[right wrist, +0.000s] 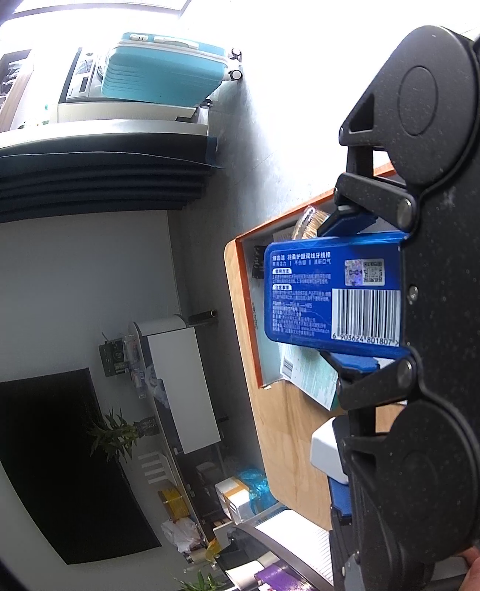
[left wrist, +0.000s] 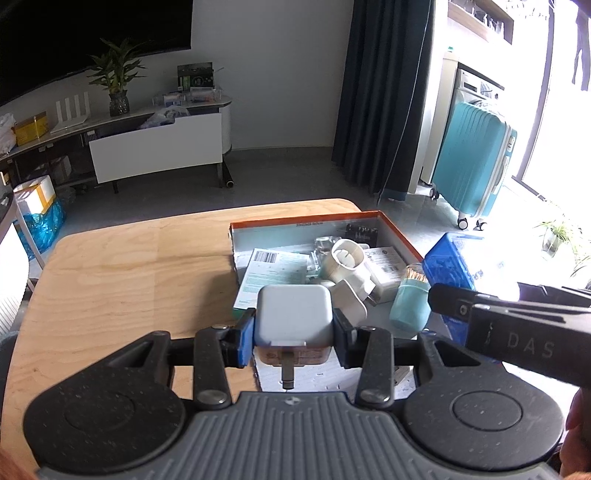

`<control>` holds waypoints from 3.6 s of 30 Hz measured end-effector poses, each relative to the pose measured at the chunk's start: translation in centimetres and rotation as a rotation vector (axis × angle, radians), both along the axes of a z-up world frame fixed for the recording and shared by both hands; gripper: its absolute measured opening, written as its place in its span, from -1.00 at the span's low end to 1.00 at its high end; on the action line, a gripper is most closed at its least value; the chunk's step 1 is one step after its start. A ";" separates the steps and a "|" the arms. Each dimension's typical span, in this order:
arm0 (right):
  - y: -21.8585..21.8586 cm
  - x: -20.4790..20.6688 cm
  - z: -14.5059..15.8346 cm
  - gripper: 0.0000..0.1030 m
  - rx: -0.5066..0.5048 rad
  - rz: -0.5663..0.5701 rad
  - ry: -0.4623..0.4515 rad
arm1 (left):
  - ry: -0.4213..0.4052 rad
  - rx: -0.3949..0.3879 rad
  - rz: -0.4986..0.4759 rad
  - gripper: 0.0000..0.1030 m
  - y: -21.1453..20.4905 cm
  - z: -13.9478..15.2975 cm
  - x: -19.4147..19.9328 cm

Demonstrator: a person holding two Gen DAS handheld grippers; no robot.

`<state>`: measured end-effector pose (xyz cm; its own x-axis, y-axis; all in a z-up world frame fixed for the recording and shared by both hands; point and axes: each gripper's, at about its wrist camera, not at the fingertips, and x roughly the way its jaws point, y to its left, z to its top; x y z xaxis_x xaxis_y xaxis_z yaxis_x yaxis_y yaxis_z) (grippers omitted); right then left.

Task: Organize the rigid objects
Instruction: 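Hold the blue box and white plug above the tray with both tools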

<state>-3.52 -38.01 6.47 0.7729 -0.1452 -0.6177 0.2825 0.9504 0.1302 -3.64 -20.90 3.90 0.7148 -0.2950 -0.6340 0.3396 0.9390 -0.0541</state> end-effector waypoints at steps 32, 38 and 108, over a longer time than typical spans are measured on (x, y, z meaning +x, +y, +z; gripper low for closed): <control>-3.4 2.7 -1.2 0.44 0.017 0.004 0.041 | 0.044 -0.015 -0.024 -0.18 -2.5 -0.5 3.6; -3.3 3.0 -1.4 0.44 0.018 0.009 0.046 | 0.044 -0.011 -0.024 -0.18 -2.7 -0.5 4.3; -5.7 9.5 -3.9 0.45 0.045 0.019 0.142 | 0.123 -0.012 -0.039 -0.18 -3.3 -3.0 13.7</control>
